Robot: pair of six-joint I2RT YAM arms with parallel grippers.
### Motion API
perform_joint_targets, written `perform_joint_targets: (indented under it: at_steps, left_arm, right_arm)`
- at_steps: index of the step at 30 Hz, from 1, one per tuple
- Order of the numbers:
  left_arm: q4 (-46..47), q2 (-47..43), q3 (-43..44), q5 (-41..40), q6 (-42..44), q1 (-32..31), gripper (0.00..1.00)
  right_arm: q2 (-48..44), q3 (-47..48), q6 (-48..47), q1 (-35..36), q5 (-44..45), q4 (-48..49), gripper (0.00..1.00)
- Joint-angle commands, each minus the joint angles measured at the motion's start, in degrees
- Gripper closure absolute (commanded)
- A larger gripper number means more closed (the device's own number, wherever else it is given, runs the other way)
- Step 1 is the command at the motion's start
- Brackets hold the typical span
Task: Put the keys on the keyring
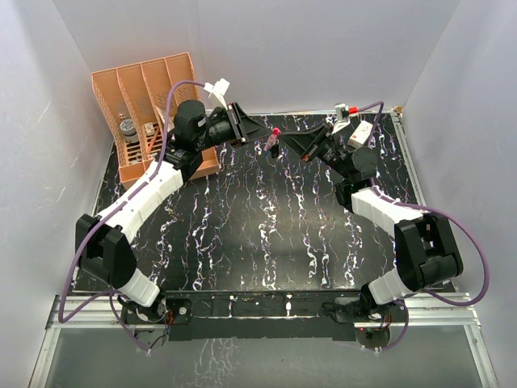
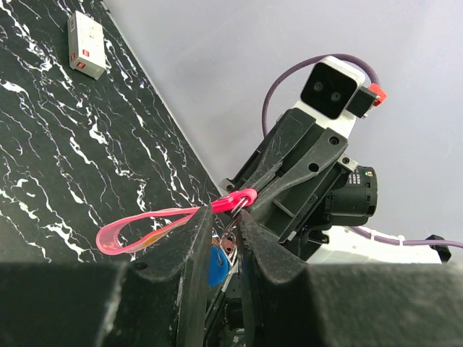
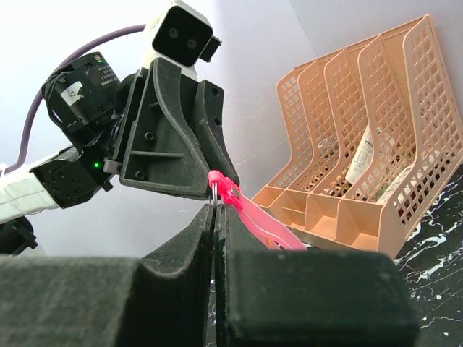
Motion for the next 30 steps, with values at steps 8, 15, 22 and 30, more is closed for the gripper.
perform_joint_targets:
  at_steps: [8, 15, 22, 30]
  left_arm:
    - [3.38, 0.75, 2.66, 2.87, -1.11, 0.35, 0.82]
    - [4.68, 0.9, 2.67, 3.51, -1.81, 0.35, 0.82]
    - [5.68, 1.19, 2.23, 4.41, -2.65, 0.26, 0.84]
    - [5.42, 1.51, 2.54, 5.14, -2.67, 0.01, 0.9]
  right_arm:
    - [0.44, 2.16, 0.55, -0.31, 0.21, 3.26, 1.0]
    - [0.7, 2.17, 0.99, -0.28, 0.12, 3.65, 1.0]
    - [0.99, 2.34, 1.53, -0.28, 0.04, 4.27, 1.0]
    - [1.3, 2.59, 1.7, -0.28, -0.05, 4.5, 1.0]
